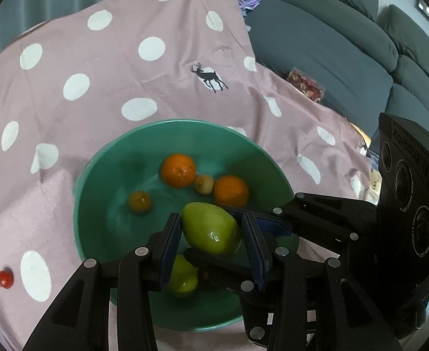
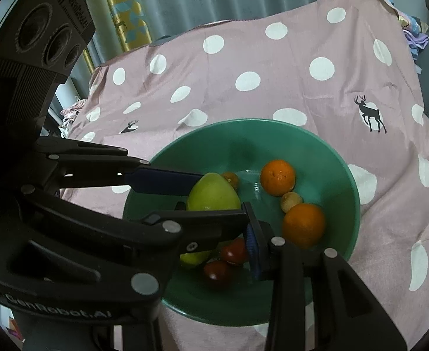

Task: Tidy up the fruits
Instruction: 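Carry the held green plum over the green bowl with the left gripper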

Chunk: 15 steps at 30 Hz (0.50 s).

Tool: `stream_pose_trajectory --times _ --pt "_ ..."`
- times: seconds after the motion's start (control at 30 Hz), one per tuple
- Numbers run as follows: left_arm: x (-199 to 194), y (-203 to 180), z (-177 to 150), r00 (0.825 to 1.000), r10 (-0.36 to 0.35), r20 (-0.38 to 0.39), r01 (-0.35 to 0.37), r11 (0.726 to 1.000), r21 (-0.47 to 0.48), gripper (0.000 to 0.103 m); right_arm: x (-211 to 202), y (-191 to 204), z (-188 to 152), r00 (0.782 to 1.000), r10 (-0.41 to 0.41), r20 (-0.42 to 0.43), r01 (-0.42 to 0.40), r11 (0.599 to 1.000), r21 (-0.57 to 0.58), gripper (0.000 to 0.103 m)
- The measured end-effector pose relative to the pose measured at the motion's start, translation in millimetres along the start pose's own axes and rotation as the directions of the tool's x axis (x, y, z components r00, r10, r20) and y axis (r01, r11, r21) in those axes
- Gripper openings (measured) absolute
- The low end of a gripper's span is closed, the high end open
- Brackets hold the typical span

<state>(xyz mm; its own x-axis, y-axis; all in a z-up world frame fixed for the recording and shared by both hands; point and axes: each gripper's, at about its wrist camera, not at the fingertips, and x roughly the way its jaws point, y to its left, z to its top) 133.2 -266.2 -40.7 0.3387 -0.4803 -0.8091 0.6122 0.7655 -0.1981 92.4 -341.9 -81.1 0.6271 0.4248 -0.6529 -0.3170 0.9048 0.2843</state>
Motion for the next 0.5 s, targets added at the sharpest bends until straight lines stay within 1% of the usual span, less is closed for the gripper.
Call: stream_pose_trajectory --times 0.5 --pt "9.1 8.2 0.0 0.999 -0.038 -0.023 0.037 0.999 -0.039 0.043 10.8 -3.4 2.6 0.997 -0.012 -0.071 0.011 1.000 -0.009 0.038"
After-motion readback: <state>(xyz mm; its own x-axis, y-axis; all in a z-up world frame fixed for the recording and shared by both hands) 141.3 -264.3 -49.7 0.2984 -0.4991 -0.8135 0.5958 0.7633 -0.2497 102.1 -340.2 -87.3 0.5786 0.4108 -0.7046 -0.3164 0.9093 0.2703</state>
